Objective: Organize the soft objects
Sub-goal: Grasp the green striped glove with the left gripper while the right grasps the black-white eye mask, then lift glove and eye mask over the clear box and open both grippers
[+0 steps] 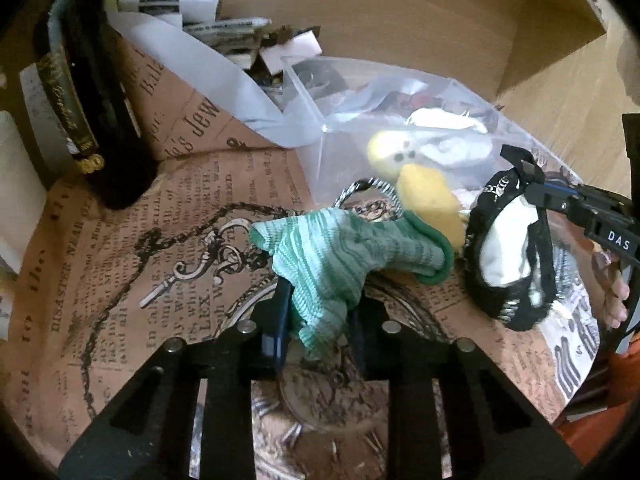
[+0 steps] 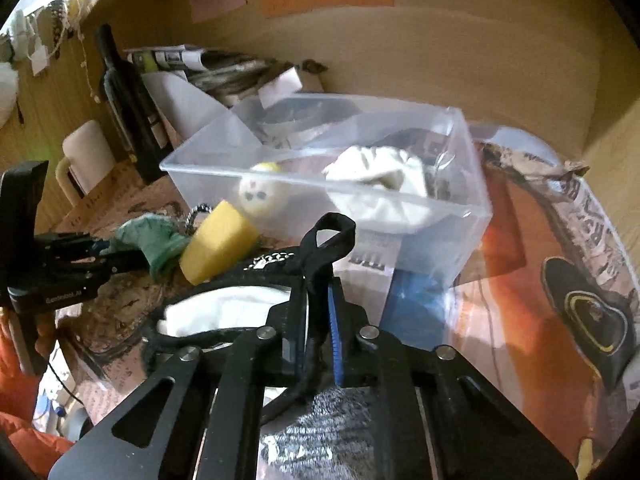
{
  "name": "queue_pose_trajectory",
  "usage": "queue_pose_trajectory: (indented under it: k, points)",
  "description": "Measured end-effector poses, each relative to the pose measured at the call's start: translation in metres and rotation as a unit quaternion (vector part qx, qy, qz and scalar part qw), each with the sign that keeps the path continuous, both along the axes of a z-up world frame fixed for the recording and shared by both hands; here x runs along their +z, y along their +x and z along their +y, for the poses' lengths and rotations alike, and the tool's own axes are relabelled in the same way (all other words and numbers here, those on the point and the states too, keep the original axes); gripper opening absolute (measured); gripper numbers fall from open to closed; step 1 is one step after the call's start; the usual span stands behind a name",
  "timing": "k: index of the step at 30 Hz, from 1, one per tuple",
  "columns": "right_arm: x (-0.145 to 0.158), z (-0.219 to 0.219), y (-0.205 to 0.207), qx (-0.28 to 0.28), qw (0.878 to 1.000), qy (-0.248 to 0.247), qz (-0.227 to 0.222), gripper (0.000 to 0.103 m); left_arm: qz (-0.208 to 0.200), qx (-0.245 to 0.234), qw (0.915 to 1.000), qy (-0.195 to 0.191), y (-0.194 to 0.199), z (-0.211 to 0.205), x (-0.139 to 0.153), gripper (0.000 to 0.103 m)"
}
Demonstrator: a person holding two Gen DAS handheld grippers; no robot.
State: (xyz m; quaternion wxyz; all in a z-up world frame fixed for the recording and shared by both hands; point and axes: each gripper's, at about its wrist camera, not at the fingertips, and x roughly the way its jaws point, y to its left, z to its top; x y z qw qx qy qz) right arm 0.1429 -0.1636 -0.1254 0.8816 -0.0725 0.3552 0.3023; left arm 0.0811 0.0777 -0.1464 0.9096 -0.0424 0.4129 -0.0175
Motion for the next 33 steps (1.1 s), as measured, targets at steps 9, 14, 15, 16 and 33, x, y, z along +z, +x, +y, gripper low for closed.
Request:
queue_pose_trajectory:
  k: [9, 14, 15, 16, 33]
  points:
    - [0.040, -0.013, -0.015, -0.013, 0.997, 0.032, -0.063, 0.006, -0.055, -0.003, 0.9985, -0.002, -0.023, 0.000, 0.043, 0.025]
    - [0.058, -0.019, -0.020, -0.019, 0.994, 0.046, -0.095, 0.006, -0.083, -0.001, 0.9966, 0.000, -0.023, -0.002, 0.064, 0.025]
    - [0.063, -0.021, -0.021, -0.022, 0.993, 0.051, -0.104, 0.006, -0.089, 0.001, 0.9960, -0.003, -0.021, -0.001, 0.069, 0.025]
    - [0.067, -0.022, -0.021, -0.025, 0.992, 0.054, -0.112, 0.006, -0.092, 0.002, 0.9958, -0.005, -0.018, -0.001, 0.071, 0.025]
    - [0.114, -0.030, 0.018, -0.080, 0.973, 0.093, -0.197, 0.006, -0.100, 0.009, 0.9949, 0.004, 0.055, 0.004, 0.094, 0.025]
